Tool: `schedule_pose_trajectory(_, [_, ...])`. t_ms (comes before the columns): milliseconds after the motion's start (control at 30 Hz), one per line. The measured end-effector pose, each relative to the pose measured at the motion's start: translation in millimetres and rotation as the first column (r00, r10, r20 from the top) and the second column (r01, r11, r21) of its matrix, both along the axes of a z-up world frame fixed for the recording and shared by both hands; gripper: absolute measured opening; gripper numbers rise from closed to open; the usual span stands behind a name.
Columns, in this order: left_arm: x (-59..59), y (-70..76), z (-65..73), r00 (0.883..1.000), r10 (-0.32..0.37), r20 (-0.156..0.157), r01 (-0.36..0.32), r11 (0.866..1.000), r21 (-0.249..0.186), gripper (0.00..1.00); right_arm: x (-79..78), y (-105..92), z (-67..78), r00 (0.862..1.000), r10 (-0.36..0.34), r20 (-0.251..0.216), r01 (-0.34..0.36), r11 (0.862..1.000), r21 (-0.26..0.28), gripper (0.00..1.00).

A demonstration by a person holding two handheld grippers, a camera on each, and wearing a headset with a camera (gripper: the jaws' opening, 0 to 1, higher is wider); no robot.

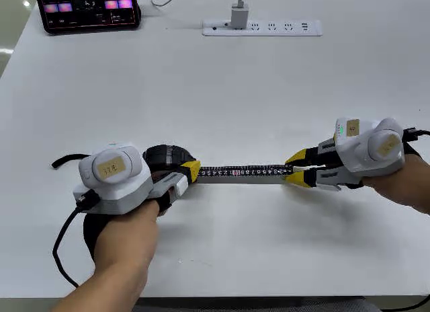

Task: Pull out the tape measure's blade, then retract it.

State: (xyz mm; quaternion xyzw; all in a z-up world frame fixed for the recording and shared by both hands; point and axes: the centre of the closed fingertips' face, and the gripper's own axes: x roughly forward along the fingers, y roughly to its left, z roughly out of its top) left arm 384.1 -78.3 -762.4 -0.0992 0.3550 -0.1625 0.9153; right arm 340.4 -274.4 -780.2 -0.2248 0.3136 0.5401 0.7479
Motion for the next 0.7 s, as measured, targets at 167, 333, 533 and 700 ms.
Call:
schedule_pose_trajectory(167, [-0.5, 0.2, 0.2, 1.0, -0.001, -0.001, 0.001, 1.0, -0.003, 0.56, 0.6, 11.7, -1.3, 1.0, 0.014, -0.003, -0.014, 1.0, 0.012, 0.1])
schedule_pose_trajectory(333, [-0.1, 0.5, -0.1, 1.0, 0.0, -0.002, 0.0, 1.0, -0.007, 0.56, 2.9, 18.8, -1.3, 1.0, 0.023, -0.004, -0.022, 1.0, 0.019, 0.1])
schedule_pose_trajectory(533, [0.3, 0.4, -0.1, 1.0, 0.0, -0.001, 0.0, 1.0, -0.01, 0.57, 4.8, 28.3, -2.5, 1.0, 0.027, -0.007, -0.027, 0.999, 0.028, 0.1])
schedule_pose_trajectory(700, [0.2, 0.2, 0.1, 1.0, 0.0, -0.002, 0.0, 1.0, -0.011, 0.57, 5.6, 36.8, -2.4, 0.999, 0.033, -0.01, -0.033, 0.999, 0.039, 0.1])
